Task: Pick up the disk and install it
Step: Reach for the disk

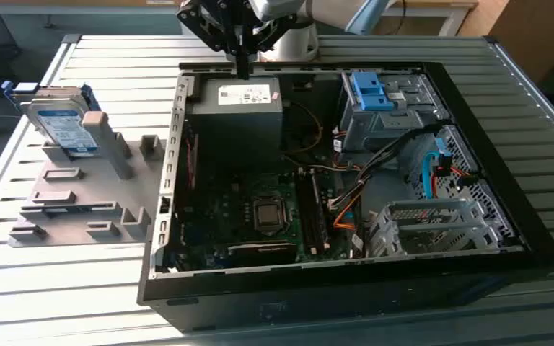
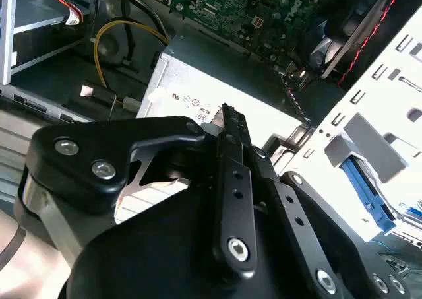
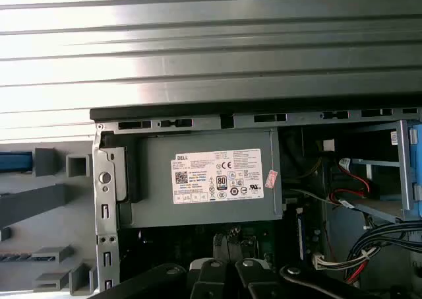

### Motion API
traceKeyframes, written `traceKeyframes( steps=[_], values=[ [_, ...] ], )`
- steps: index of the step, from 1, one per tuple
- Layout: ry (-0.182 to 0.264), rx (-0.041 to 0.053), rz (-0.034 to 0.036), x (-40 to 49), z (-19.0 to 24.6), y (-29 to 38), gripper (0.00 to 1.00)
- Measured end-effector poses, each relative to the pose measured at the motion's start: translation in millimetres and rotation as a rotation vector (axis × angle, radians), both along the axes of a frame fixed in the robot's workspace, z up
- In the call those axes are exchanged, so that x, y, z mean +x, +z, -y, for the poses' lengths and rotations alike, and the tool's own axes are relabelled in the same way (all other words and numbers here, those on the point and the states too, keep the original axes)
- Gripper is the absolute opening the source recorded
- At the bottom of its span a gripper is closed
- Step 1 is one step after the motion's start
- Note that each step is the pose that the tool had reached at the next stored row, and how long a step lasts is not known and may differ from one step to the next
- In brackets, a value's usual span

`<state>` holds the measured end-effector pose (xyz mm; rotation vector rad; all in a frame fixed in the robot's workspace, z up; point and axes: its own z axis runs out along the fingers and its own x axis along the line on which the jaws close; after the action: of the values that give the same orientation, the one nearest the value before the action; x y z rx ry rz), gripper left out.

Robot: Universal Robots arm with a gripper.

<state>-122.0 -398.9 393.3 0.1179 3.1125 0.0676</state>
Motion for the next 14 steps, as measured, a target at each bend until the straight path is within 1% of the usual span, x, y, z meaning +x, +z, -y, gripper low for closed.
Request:
traceKeyframes(
  steps=[14],
  values=[
    [0.000, 0.0000, 0.0000, -3.7, 0.0, 0.0, 0.11]
  ],
)
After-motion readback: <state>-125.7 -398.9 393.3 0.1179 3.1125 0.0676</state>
